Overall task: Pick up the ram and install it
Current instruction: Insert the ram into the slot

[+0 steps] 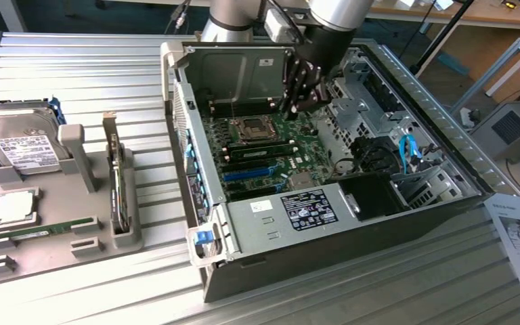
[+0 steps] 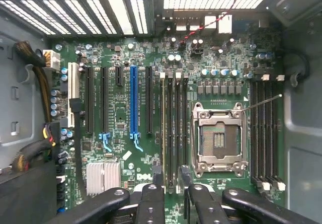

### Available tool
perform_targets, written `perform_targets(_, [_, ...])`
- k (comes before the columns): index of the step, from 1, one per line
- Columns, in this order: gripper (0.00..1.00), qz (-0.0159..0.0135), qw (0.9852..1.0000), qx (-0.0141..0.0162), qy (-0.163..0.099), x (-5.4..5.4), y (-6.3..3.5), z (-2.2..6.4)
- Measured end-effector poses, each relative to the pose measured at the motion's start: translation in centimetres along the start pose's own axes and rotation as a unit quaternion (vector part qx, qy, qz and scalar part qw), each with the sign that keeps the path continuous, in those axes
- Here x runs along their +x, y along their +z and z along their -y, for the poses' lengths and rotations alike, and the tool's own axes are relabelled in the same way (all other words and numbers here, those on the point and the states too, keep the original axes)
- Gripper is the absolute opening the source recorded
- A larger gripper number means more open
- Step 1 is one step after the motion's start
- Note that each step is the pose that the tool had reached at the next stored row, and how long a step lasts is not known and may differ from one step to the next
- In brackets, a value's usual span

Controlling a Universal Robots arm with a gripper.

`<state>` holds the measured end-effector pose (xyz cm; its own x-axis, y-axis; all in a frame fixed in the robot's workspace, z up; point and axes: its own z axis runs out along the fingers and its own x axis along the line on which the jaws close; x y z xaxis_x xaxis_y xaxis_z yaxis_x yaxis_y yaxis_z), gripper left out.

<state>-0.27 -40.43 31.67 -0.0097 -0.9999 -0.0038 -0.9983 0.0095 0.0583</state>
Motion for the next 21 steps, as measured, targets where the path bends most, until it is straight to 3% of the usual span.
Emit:
perform_targets(10, [0.26,-0.0007,1.0,0.0,0.0,-0.1,-2.03,-0.12])
perform_targets(17, [0.26,-0.0009,1.0,0.0,0.0,-0.1,-2.23,-0.13])
perform_targets(21, [0.26,-0.0007,1.0,0.0,0.0,-0.1,-3.17,-0.19])
